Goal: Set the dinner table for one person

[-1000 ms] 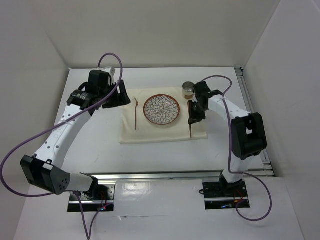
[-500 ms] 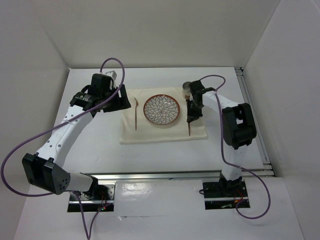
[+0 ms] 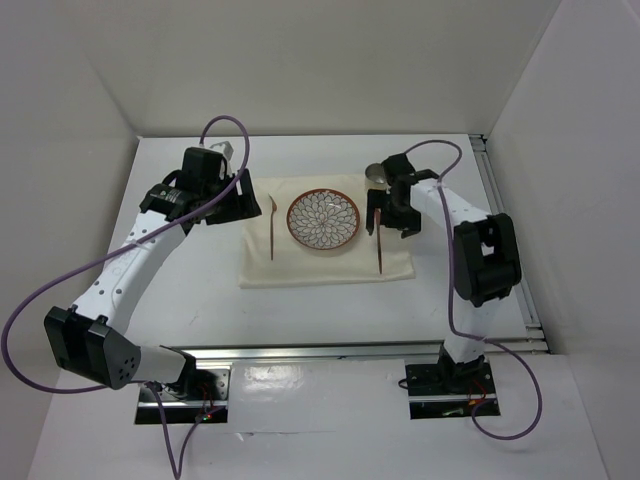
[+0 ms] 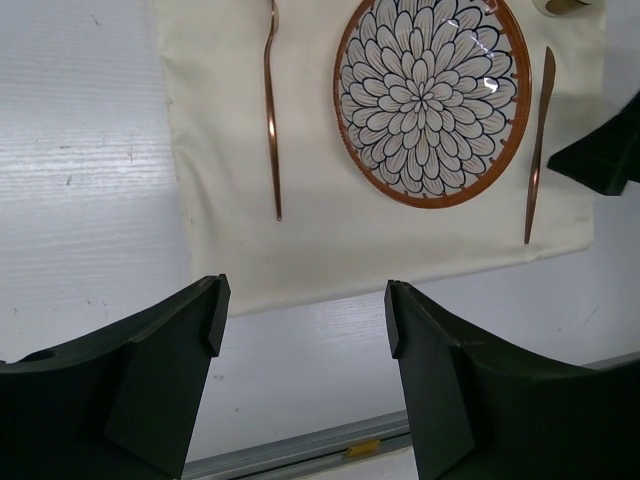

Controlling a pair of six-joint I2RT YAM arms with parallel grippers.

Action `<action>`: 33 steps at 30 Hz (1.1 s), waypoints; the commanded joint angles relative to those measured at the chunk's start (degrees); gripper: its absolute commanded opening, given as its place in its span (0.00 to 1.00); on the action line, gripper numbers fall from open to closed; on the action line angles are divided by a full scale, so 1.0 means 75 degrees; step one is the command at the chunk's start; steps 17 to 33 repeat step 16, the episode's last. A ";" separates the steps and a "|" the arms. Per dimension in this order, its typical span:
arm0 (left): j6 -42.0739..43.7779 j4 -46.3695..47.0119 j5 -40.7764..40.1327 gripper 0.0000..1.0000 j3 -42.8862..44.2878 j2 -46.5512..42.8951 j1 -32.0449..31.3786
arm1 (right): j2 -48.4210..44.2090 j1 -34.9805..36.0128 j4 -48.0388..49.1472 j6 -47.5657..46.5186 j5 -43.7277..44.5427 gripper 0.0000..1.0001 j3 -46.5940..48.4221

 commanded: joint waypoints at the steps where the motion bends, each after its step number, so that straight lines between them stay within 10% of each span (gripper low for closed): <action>1: -0.0073 0.0031 -0.0077 0.81 0.0227 -0.0158 0.0036 | -0.1463 -0.0116 -0.0505 0.0359 0.1054 0.99 0.0386; 12: -0.0003 -0.0180 0.0169 0.81 0.0730 -0.0521 0.0036 | -0.4698 -0.1124 -0.1430 0.0934 0.1677 0.99 -0.0938; 33: -0.0003 -0.0180 0.0239 0.81 0.0906 -0.0521 0.0036 | -0.5050 -0.1124 -0.1537 0.0864 0.2017 0.99 -0.0786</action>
